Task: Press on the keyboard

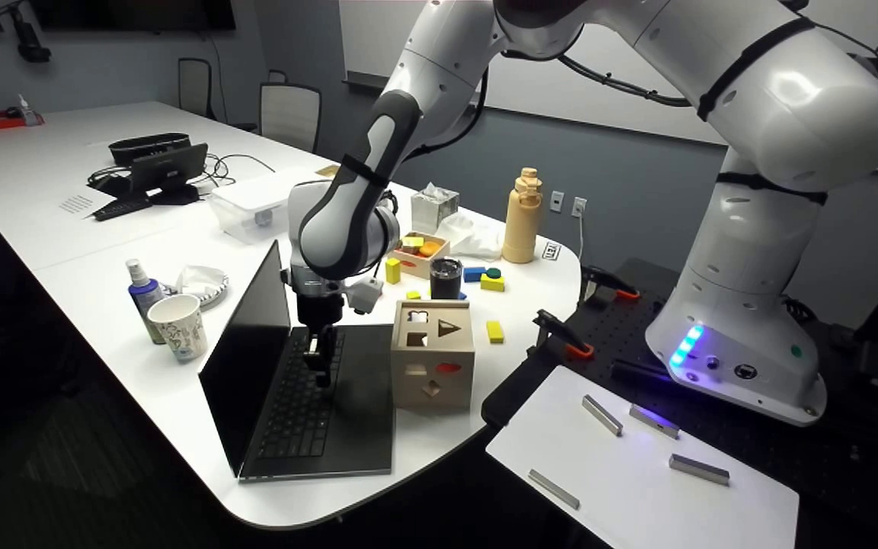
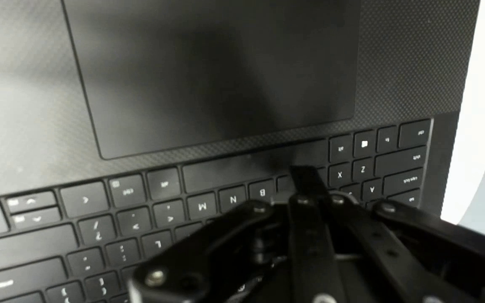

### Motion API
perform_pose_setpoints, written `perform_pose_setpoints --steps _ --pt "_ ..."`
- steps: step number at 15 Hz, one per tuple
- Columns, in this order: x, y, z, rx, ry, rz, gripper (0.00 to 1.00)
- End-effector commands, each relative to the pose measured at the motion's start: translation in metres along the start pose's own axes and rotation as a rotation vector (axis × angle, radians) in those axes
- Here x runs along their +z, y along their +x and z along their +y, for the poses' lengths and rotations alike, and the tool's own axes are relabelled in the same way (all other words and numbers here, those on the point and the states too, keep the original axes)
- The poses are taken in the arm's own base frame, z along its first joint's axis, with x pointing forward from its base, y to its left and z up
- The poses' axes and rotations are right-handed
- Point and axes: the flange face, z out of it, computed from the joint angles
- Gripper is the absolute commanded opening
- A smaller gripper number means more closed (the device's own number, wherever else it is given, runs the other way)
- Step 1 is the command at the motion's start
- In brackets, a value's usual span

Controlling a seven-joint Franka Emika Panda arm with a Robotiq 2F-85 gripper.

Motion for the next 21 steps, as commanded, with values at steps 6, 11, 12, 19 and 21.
perform_pose_setpoints --steps 6,11,12,19,21 --pt "0.013 0.009 0.001 -0.013 0.01 -0.07 0.0" --pt "0.022 0.01 0.003 -0.008 0.015 -0.069 0.0" --pt "0.023 0.01 0.003 -0.007 0.016 -0.07 0.0" --pt "0.026 0.01 0.005 -0.005 0.014 -0.079 0.0" --pt "0.019 0.009 0.009 0.013 0.017 -0.073 0.0"
